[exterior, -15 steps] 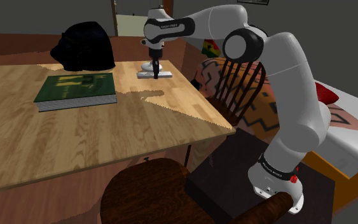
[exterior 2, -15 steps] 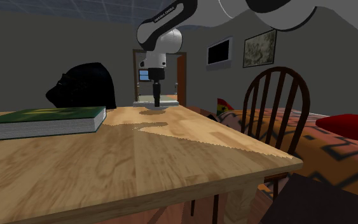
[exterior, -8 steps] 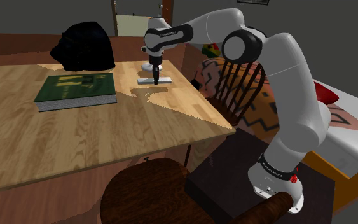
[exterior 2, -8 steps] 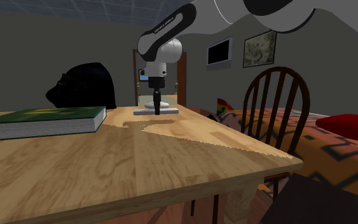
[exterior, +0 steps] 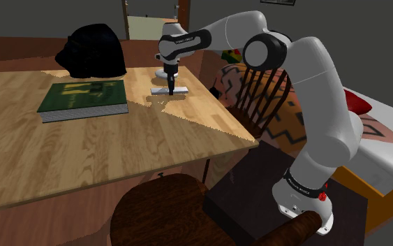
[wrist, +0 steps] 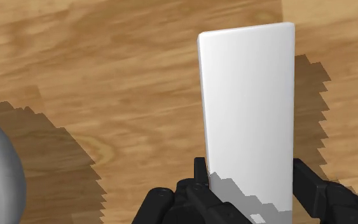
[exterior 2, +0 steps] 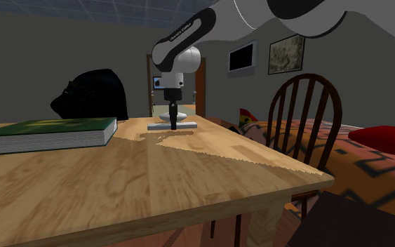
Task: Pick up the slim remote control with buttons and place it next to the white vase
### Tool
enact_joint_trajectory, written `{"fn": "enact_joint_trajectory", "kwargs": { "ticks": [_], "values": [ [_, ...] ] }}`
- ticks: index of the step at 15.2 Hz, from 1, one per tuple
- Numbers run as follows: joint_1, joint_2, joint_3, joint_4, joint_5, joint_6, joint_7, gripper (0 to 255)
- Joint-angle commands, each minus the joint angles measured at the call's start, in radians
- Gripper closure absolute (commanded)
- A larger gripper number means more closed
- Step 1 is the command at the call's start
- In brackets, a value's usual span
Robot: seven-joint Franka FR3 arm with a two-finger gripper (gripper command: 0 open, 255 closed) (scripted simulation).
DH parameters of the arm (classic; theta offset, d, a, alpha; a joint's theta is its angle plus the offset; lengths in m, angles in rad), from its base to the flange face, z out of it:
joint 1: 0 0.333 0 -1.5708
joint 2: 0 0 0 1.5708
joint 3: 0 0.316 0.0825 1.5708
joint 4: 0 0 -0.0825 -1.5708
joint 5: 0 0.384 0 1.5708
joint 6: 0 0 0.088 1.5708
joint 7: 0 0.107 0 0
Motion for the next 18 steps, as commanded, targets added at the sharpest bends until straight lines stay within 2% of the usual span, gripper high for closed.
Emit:
{"fn": "enact_joint_trajectory", "kwargs": {
  "ticks": [1, 2, 7, 11, 18],
  "values": [
    [0.000, 0.000, 0.000, 0.000, 0.000, 0.000, 0.000, 255],
    [0.000, 0.000, 0.000, 0.000, 0.000, 0.000, 0.000, 0],
    [0.000, 0.000, 0.000, 0.000, 0.000, 0.000, 0.000, 0],
    [0.002, -0.030, 0.002, 0.078, 0.003, -0.107, -0.003, 0],
    [0.002, -0.030, 0.002, 0.078, 0.003, -0.107, -0.003, 0]
  ]
}}
